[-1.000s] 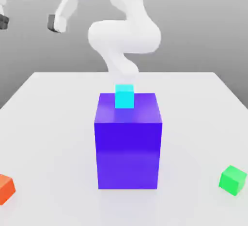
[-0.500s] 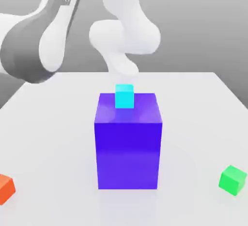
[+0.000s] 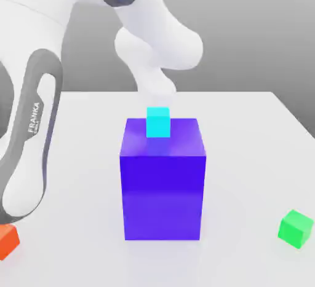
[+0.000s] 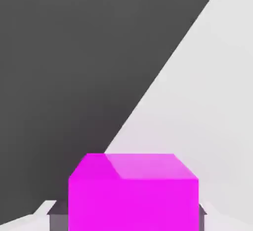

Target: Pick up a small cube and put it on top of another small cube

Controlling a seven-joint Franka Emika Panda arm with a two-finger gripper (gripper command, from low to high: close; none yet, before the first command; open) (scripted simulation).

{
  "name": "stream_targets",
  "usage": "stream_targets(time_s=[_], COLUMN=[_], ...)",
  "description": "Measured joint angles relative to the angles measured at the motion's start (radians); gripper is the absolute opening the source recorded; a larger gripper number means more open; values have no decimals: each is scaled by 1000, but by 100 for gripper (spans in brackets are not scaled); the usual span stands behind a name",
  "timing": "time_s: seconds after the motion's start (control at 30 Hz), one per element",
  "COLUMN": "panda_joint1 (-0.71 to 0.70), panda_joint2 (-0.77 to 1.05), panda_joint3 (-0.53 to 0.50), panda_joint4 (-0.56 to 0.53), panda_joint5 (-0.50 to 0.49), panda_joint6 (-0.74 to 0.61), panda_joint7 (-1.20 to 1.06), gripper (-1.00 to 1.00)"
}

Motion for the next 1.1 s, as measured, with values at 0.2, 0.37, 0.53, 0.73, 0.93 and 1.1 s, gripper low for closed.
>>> stream_targets(time_s=[0.2, 0.37, 0.53, 0.73, 0.93, 1.1], panda_joint1=[59, 215, 366, 551, 763, 875], panda_joint2=[-151, -240, -323, -426, -541, -475], panda_joint3=[-7, 48, 108, 198, 328, 359], panda_joint4=[-58, -156, -257, -387, -534, -582], panda_joint5=[-20, -43, -70, -114, -173, -269], panda_joint6=[-91, -76, -54, -25, 1, 105], panda_joint7=[46, 179, 318, 507, 753, 916], gripper=[-100, -100, -100, -100, -100, -100])
